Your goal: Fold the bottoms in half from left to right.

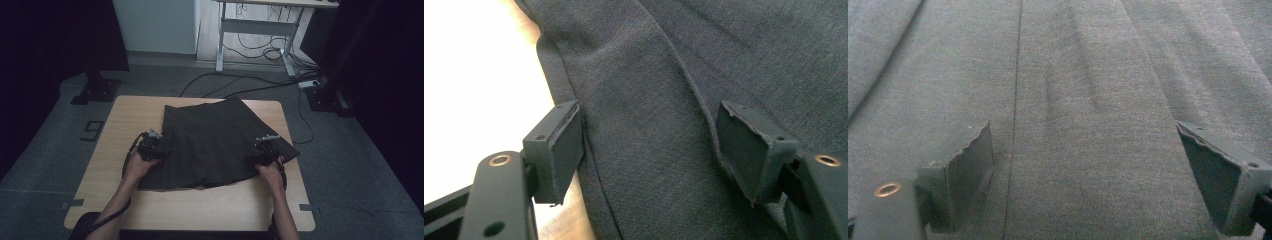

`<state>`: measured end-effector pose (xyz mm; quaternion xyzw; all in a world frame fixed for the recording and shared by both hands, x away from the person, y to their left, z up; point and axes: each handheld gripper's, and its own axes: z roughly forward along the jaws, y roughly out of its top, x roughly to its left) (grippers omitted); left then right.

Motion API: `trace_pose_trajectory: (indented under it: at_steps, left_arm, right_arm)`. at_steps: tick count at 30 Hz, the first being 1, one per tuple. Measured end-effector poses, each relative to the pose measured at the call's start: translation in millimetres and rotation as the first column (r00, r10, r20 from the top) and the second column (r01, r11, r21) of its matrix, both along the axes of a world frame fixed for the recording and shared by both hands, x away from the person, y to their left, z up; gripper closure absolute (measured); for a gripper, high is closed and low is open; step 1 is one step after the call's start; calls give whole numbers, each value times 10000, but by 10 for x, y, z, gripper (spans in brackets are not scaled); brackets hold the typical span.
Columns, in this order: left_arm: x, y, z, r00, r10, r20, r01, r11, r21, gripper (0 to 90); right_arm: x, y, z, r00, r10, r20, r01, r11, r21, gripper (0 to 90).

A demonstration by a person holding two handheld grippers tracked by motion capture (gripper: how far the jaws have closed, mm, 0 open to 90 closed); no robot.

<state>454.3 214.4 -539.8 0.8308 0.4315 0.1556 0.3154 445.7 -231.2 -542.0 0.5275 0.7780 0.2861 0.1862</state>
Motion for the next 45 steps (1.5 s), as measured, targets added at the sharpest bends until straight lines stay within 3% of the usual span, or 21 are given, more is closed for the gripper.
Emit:
trace_pose_trajectory:
  at_steps: [5,6,7,10,25,29,31,33,38,45]
  left_arm:
    - [-207,-2,-8,10000,-14,68,14,10000,-50,278]
    - [-318,4,-9,10000,-30,75,31,10000,-41,278]
    - [-318,4,-9,10000,-30,75,31,10000,-41,278]
    - [-520,27,-4,9999,-118,20,118,9999,-23,278]
    - [-1239,55,6,9992,-394,-93,395,9992,58,278]
    - [-1208,71,12,9972,-728,-161,729,9973,61,270]
    - [-1158,89,14,9965,-789,-270,790,9969,19,221]
    - [-1106,113,31,9975,-655,-266,652,9978,-119,150]
    - [-958,193,148,9993,-303,200,308,9992,-240,66]
    - [-654,246,298,9995,-42,306,57,9987,-507,52]
  right_arm:
    - [-165,-30,-6,9997,222,34,-222,9997,38,121]
    - [-208,-33,-13,9996,242,109,-243,9997,71,121]
    - [-254,-35,-18,9995,265,167,-266,9996,93,121]
    - [-401,-34,-30,9989,334,314,-339,9993,165,121]
    - [-1018,-49,-30,9973,688,262,-693,9974,181,119]
    - [-1065,-60,-36,9968,724,338,-731,9971,203,116]
    - [-1059,-62,-35,9965,772,317,-779,9967,220,115]
    - [-1061,-70,-40,9960,807,387,-817,9964,245,113]
    - [-1057,-75,-48,9953,856,443,-870,9958,290,104]
    - [-1057,-69,-52,9955,820,464,-836,9960,319,97]
